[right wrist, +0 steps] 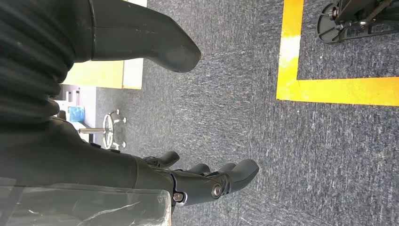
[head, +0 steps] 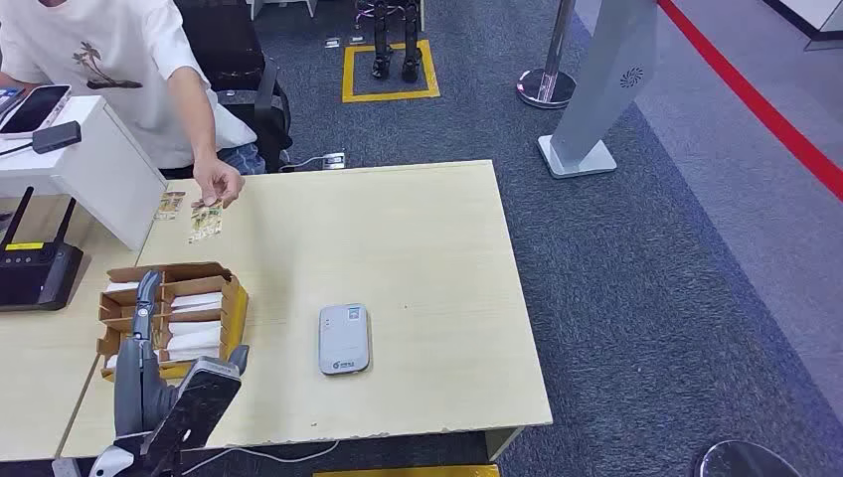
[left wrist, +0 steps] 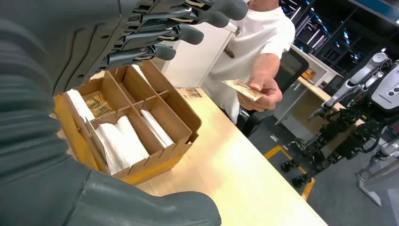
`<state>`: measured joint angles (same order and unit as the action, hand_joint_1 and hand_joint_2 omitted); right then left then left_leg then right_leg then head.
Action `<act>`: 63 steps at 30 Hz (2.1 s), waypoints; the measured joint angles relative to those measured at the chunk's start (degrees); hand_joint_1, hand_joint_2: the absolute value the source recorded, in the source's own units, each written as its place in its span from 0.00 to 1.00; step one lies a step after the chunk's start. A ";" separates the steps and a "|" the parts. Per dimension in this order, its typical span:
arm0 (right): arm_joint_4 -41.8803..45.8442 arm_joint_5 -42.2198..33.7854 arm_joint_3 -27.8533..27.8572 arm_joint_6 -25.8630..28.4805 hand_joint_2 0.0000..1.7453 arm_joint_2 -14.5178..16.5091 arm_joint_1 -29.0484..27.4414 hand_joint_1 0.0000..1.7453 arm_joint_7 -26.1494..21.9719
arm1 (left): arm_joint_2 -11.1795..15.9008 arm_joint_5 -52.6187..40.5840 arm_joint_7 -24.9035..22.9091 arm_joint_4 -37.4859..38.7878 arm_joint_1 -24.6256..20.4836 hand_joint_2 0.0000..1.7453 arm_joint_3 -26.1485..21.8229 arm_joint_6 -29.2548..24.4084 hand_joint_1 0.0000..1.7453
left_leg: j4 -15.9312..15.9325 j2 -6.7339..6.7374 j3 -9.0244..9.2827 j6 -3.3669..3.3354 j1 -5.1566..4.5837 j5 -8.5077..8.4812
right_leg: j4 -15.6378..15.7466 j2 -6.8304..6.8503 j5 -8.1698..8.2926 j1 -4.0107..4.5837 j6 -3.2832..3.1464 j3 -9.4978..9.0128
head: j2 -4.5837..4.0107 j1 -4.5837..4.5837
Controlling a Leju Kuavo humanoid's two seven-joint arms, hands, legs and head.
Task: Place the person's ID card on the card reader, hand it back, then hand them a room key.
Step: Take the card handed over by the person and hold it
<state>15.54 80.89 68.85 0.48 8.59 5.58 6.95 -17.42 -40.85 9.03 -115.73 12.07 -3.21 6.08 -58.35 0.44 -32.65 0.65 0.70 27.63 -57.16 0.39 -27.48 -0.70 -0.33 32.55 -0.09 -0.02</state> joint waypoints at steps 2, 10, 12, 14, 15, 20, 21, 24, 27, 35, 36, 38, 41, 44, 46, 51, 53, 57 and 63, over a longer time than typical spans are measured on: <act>0.00 0.00 0.00 -0.02 1.00 0.00 0.00 0.00 0.01 | 0.00 -0.35 -0.01 0.00 0.00 1.00 0.00 -0.10 0.00 | 0.00 0.00 0.00 0.00 0.00 0.00 | 0.00 0.00 0.00 0.00 0.00 0.00 | 0.00 0.00; 0.00 0.63 -0.19 -0.16 1.00 0.00 0.02 0.00 -0.02 | 0.98 -18.59 -5.91 -0.64 -3.45 1.00 -0.02 -3.93 0.00 | 0.00 -0.05 0.00 -0.02 0.00 -0.02 | 0.00 0.06 0.02 0.00 0.01 -0.04 | 0.00 0.00; 0.00 1.00 -0.37 -0.43 1.00 0.00 0.03 0.00 -0.22 | 1.95 -23.76 -8.65 -0.77 -5.66 1.00 -0.20 -2.74 0.00 | 0.00 -0.05 0.01 -0.02 0.00 -0.03 | 0.00 0.06 0.03 0.00 0.02 -0.05 | 0.00 0.00; 0.00 1.20 -0.55 -0.75 1.00 0.00 0.03 0.00 -0.48 | 3.36 -28.44 -10.74 -0.65 -7.96 1.00 -0.62 -1.43 0.00 | 0.00 -0.05 0.02 -0.01 0.01 -0.04 | -0.01 0.06 0.05 0.00 0.02 -0.05 | 0.00 0.00; 0.00 1.29 -0.63 -0.88 1.00 0.00 0.04 0.00 -0.58 | 4.16 -30.47 -11.41 -0.50 -9.04 1.00 -0.83 -0.82 0.00 | 0.00 -0.05 0.03 -0.01 0.01 -0.05 | -0.01 0.06 0.05 0.00 0.02 -0.05 | 0.00 0.01; -0.02 1.90 -1.04 -1.07 1.00 0.00 0.11 0.00 -1.01 | 8.47 -41.07 -14.20 2.28 -14.17 1.00 -1.22 2.20 0.00 | 0.00 -0.05 0.03 -0.04 0.01 -0.08 | -0.01 0.05 0.06 0.00 0.01 -0.05 | 0.00 0.01; -0.03 1.90 -1.17 -1.08 1.00 0.00 0.12 0.00 -1.03 | 9.28 -42.71 -14.52 3.06 -15.10 1.00 -1.22 2.56 0.00 | 0.00 -0.05 0.03 -0.04 0.00 -0.08 | -0.01 0.05 0.06 0.00 0.01 -0.05 | 0.00 0.01; -0.04 1.92 -1.46 -1.08 1.00 0.00 0.19 0.00 -1.08 | 11.10 -46.03 -15.04 5.27 -17.49 1.00 -1.21 3.33 0.00 | 0.00 -0.04 0.03 -0.04 -0.01 -0.08 | -0.01 0.04 0.07 0.00 0.01 -0.05 | 0.00 0.00; -0.05 1.98 -1.61 -1.09 1.00 0.00 0.26 0.00 -1.18 | 12.38 -47.42 -15.39 7.45 -19.39 1.00 -1.20 4.21 0.00 | -0.01 -0.04 0.03 -0.04 -0.02 -0.08 | -0.01 0.03 0.07 -0.01 0.02 -0.05 | 0.00 0.00; -0.11 2.10 -1.84 -1.32 1.00 0.00 0.35 0.00 -1.27 | 14.13 -47.57 -16.34 12.10 -21.84 1.00 -0.62 5.60 0.40 | -0.02 -0.01 0.03 -0.04 -0.03 -0.07 | 0.00 0.00 0.07 -0.02 0.02 -0.03 | 0.00 0.01; -0.12 2.17 -1.88 -1.38 1.00 0.00 0.35 0.00 -1.27 | 14.24 -47.58 -16.43 12.47 -21.96 1.00 -0.43 5.70 0.65 | -0.02 -0.01 0.03 -0.04 -0.03 -0.07 | 0.00 0.00 0.07 -0.02 0.02 -0.03 | 0.00 0.00; -0.13 2.40 -1.95 -1.55 1.00 0.00 0.37 0.00 -1.27 | 14.35 -47.58 -16.57 13.13 -22.15 1.00 -0.16 5.86 1.00 | -0.02 -0.01 0.03 -0.04 -0.03 -0.07 | 0.00 0.00 0.07 -0.02 0.02 -0.03 | 0.00 0.01; -0.14 2.73 -2.00 -1.76 1.00 0.00 0.36 0.00 -1.26 | 14.45 -47.58 -16.73 13.87 -22.25 1.00 0.33 5.86 1.00 | -0.02 -0.01 0.03 -0.04 -0.03 -0.07 | 0.00 -0.01 0.07 -0.02 0.02 -0.03 | 0.00 0.00; -0.15 2.87 -2.04 -1.79 1.00 0.00 0.36 0.00 -1.22 | 14.50 -47.58 -16.76 14.37 -22.27 1.00 0.86 5.86 1.00 | -0.02 -0.01 0.03 -0.04 -0.03 -0.07 | 0.00 -0.01 0.07 -0.02 0.02 -0.03 | 0.00 0.01; -0.15 2.90 -2.07 -1.79 1.00 0.00 0.35 0.00 -1.16 | 14.49 -47.58 -16.66 14.60 -22.28 1.00 1.04 5.85 1.00 | -0.02 -0.01 0.03 -0.04 -0.03 -0.07 | 0.00 -0.01 0.07 -0.02 0.02 -0.03 | 0.00 0.00; -0.15 2.93 -2.20 -1.86 1.00 0.00 0.35 0.00 -1.09 | 14.49 -47.58 -16.44 14.78 -22.47 1.00 1.38 5.84 1.00 | -0.02 -0.01 0.03 -0.04 -0.03 -0.07 | 0.00 -0.01 0.07 -0.02 0.02 -0.03 | 0.00 0.01; -0.15 2.93 -2.25 -1.87 1.00 0.00 0.35 0.00 -1.09 | 14.49 -47.58 -16.39 14.88 -22.57 1.00 1.46 5.84 1.00 | -0.02 -0.01 0.03 -0.04 -0.03 -0.07 | 0.00 -0.01 0.07 -0.02 0.02 -0.03 | 0.00 0.01; -0.15 2.93 -2.44 -1.88 1.00 0.00 0.35 0.00 -1.09 | 14.49 -47.58 -16.31 15.27 -22.61 1.00 1.63 5.84 1.00 | -0.02 -0.01 0.03 -0.04 -0.03 -0.07 | 0.00 -0.01 0.07 -0.02 0.02 -0.03 | 0.00 0.00; -0.15 2.95 -2.54 -1.83 1.00 0.00 0.34 0.00 -0.98 | 14.27 -47.57 -15.79 15.46 -22.62 1.00 1.64 5.74 1.00 | -0.02 -0.01 0.03 -0.04 -0.03 -0.07 | 0.00 -0.01 0.07 -0.02 0.02 -0.03 | 0.00 0.00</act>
<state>15.39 83.84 66.31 -1.35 8.59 5.92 5.97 -3.15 -88.42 -6.76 -100.27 -10.55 -1.57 11.82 -58.37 0.43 -32.62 0.61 0.67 27.56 -57.17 0.38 -27.41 -0.72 -0.31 32.52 -0.09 -0.02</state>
